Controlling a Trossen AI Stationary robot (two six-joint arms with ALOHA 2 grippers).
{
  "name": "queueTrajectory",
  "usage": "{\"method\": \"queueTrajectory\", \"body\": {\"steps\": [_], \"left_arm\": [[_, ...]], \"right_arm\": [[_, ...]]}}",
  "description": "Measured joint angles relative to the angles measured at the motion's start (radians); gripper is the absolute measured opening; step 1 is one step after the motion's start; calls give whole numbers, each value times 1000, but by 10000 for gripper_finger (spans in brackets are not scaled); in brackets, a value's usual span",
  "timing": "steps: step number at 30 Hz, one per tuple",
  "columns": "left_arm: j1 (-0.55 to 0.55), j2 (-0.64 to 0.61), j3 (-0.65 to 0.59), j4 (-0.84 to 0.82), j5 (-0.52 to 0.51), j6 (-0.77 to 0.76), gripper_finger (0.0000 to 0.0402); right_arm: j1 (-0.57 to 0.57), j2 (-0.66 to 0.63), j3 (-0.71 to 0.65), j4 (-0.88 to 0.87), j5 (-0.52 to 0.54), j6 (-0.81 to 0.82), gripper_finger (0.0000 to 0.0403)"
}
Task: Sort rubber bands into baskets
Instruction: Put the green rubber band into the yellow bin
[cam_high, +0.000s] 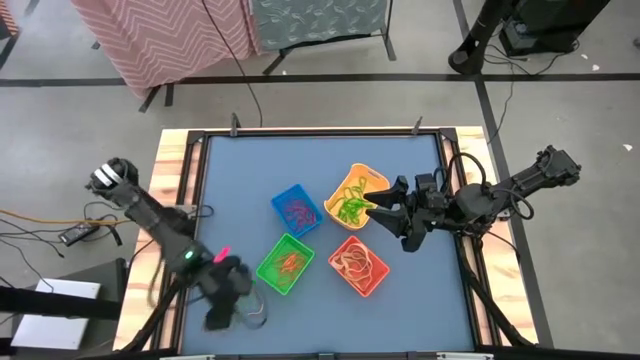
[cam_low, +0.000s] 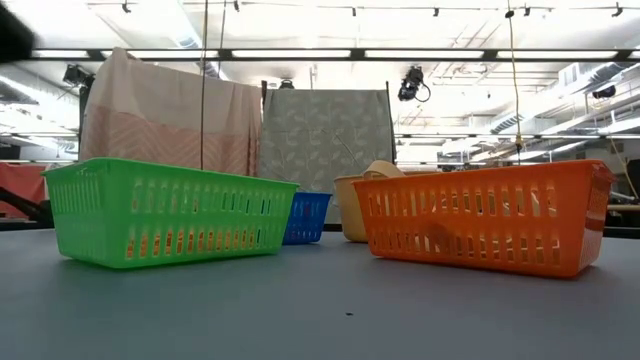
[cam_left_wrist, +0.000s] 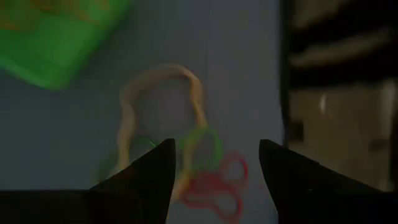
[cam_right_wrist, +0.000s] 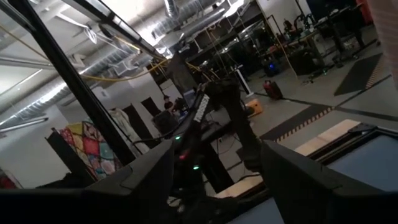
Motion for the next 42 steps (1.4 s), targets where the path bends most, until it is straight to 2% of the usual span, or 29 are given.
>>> {"method": "queueTrajectory", "body": {"steps": [3, 6, 18, 33, 36, 42], "left_arm": [[-97, 27, 0, 17, -13, 101, 227], [-141, 73, -1, 9, -33, 214, 220], [-89, 241, -1, -10, -44, 466, 202], [-66, 284, -28, -26, -75, 486, 200], [-60, 284, -29, -17, -75, 485, 185], [-57, 284, -29, -13, -55, 481, 132]], "right_arm": [[0, 0, 0, -3, 0, -5, 252], [-8, 0, 0, -8, 0, -6, 252], [-20, 0, 0, -15, 0, 2, 252], [-20, 0, 0, -21, 0, 3, 252], [-20, 0, 0, -23, 0, 3, 252], [-18, 0, 0, -23, -1, 4, 252]]}}
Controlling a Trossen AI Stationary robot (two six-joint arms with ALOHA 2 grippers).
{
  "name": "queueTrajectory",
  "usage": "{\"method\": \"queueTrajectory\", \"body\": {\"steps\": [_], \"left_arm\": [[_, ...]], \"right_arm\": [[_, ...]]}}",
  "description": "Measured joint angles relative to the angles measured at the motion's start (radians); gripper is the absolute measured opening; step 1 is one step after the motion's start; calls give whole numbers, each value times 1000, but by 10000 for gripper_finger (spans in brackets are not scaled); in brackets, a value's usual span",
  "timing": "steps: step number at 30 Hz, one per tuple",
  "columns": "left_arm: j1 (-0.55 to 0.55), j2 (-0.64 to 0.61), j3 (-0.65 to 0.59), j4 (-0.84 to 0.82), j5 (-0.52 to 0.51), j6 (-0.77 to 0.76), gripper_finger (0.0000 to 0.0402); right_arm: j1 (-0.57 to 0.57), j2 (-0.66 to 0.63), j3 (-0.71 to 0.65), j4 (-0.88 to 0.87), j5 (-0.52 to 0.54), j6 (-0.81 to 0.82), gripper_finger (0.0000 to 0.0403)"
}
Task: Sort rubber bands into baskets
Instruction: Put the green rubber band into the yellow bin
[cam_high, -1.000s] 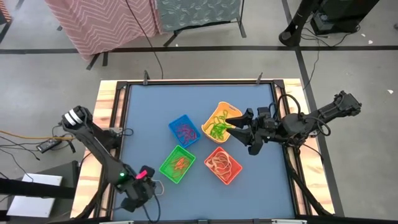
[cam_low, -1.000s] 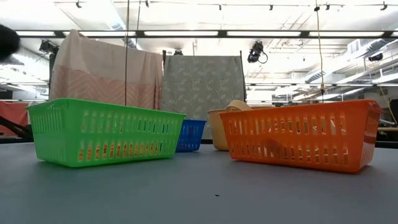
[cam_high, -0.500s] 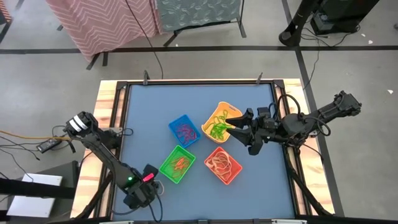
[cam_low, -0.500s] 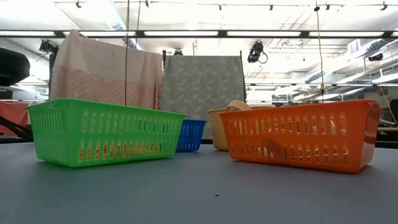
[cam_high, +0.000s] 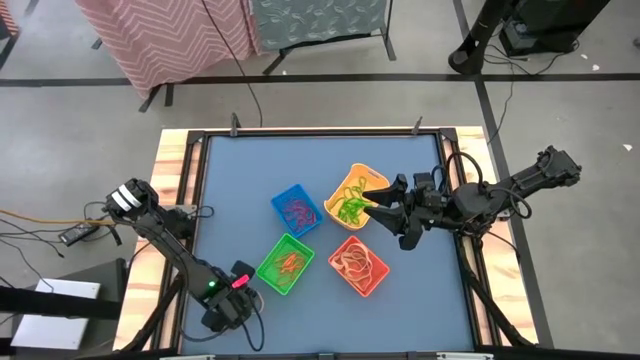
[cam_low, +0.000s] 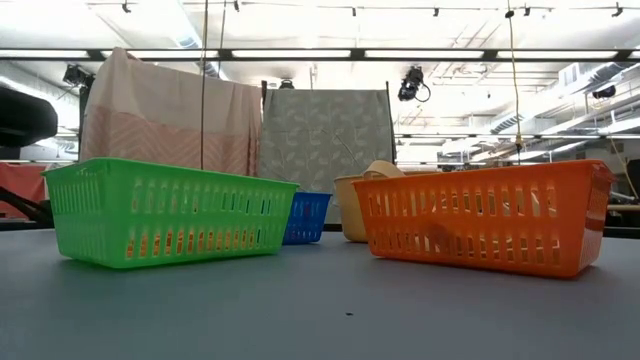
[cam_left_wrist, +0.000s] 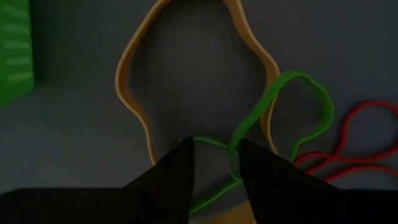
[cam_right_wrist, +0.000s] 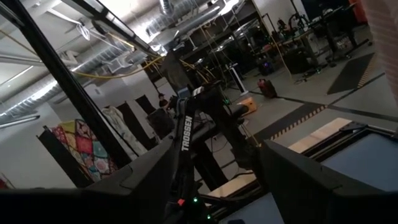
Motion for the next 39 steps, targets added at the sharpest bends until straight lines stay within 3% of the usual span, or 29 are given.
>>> {"method": "queueTrajectory", "body": {"steps": [17, 23, 27, 32, 36, 39], "left_arm": [[2, 0, 0, 23, 54, -28, 12], [34, -64, 61, -132, 58, -126, 3], [52, -199, 137, -252, -35, -154, 2], [142, -349, 250, -377, -281, -182, 1], [306, -386, 292, -301, -426, -113, 1], [440, -357, 284, -116, -435, -8, 1]], "right_arm": [[0, 0, 0, -1, 0, 0, 252], [0, 0, 0, -8, 0, 20, 252], [0, 0, 0, -23, 0, 26, 252], [0, 0, 0, -22, 0, 26, 252], [-3, 0, 0, -3, 0, 24, 252], [-3, 0, 0, 26, 0, 23, 252]]}}
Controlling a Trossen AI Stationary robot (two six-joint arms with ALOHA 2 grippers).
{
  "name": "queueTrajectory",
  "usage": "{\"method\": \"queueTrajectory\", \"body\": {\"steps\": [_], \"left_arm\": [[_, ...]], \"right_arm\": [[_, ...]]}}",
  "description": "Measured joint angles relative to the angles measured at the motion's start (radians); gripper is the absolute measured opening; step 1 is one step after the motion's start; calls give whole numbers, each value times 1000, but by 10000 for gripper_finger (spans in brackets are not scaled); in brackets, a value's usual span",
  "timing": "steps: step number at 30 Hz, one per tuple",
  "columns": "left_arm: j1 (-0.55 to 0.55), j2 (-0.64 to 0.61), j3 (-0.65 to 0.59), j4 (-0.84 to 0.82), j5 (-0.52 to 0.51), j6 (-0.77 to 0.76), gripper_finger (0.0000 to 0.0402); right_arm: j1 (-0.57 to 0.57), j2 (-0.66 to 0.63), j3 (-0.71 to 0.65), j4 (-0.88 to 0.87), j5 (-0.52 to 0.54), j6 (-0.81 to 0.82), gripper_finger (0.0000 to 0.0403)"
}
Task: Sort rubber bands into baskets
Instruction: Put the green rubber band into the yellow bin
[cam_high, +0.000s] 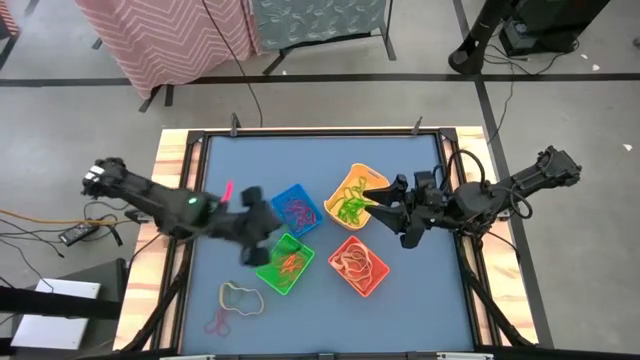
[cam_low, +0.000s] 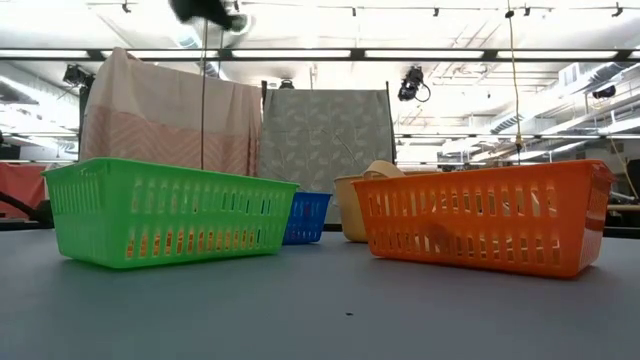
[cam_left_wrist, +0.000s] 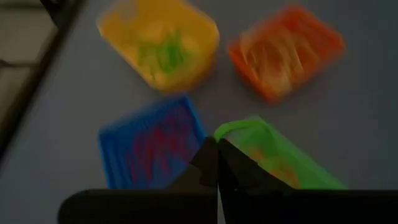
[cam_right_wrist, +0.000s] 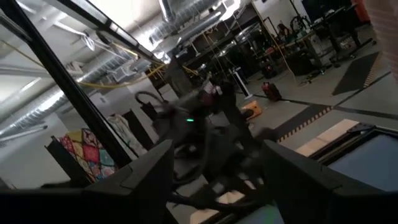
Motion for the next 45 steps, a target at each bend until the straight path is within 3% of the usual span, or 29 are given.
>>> {"method": "queueTrajectory", "body": {"steps": [5, 11, 15, 23, 36, 42, 45], "left_arm": [[174, 155, -8, 352, 28, 179, 1], [317, 398, -8, 813, 116, 225, 0], [375, 511, 53, 890, 121, 180, 2], [405, 658, 193, 774, 135, 255, 45], [407, 661, 322, 460, 141, 282, 229], [375, 639, 423, 93, 388, 248, 266], [298, 578, 378, -4, 413, 260, 267]], "right_arm": [[0, 0, 0, 49, 0, -1, 252], [0, 0, 0, 97, 0, -1, 252], [0, 0, 0, 108, 0, 0, 252], [1, 0, 0, 111, 0, 0, 252], [2, 0, 0, 91, 0, -34, 252], [2, 0, 0, 74, 0, -35, 252], [2, 0, 0, 47, 0, -35, 252]]}}
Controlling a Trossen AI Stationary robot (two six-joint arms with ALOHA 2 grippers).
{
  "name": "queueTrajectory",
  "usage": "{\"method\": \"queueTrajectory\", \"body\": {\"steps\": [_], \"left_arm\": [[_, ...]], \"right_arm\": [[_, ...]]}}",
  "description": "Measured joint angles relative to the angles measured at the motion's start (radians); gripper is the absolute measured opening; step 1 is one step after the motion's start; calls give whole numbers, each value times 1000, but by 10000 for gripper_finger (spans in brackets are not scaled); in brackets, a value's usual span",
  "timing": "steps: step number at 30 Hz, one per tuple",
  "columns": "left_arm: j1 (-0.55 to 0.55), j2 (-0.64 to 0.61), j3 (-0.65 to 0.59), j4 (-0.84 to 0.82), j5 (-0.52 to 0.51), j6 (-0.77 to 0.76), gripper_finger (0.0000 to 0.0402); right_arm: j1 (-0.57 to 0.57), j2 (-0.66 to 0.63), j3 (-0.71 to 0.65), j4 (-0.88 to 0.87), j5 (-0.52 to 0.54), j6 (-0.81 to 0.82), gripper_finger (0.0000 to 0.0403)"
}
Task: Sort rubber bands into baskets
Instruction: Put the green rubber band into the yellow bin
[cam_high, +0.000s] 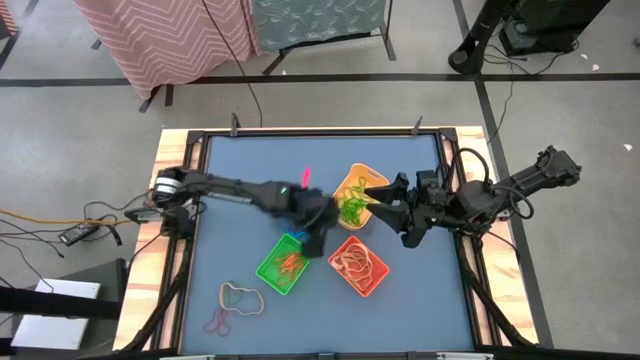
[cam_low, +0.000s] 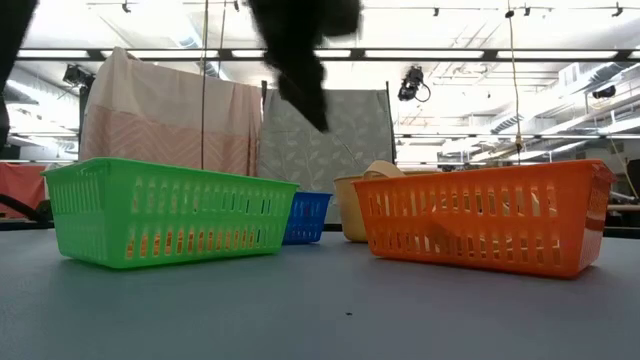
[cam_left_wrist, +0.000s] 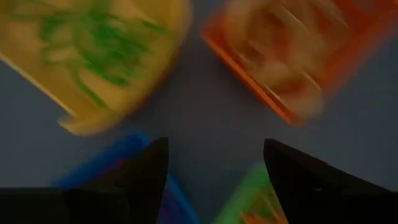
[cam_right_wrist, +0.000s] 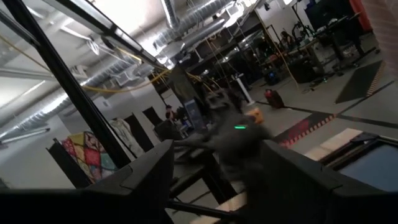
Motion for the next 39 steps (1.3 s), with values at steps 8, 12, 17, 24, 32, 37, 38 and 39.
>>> {"method": "queueTrajectory", "body": {"steps": [8, 12, 17, 24, 32, 37, 38, 39], "left_arm": [[-262, -368, -478, 211, -92, -296, 248], [-383, -529, -683, 174, -94, -408, 240], [-430, -593, -807, 75, -19, -398, 227], [-452, -550, -890, 121, 74, -294, 213], [-500, -529, -934, 184, 74, -266, 213], [-512, -522, -939, 207, 74, -266, 213], [-515, -515, -939, 206, 74, -266, 213], [-519, -507, -939, 206, 75, -266, 213]], "right_arm": [[-1, 0, 0, -49, 0, 0, 252], [-1, 0, 0, -59, 0, 0, 252], [-5, 0, 0, -66, 0, 0, 252], [-6, 0, 0, -67, 0, 7, 252], [-6, 0, 0, -66, 0, 11, 252], [-6, 0, 0, -66, 0, 11, 252], [-6, 0, 0, -65, 0, 11, 252], [-6, 0, 0, -65, 0, 11, 252]]}}
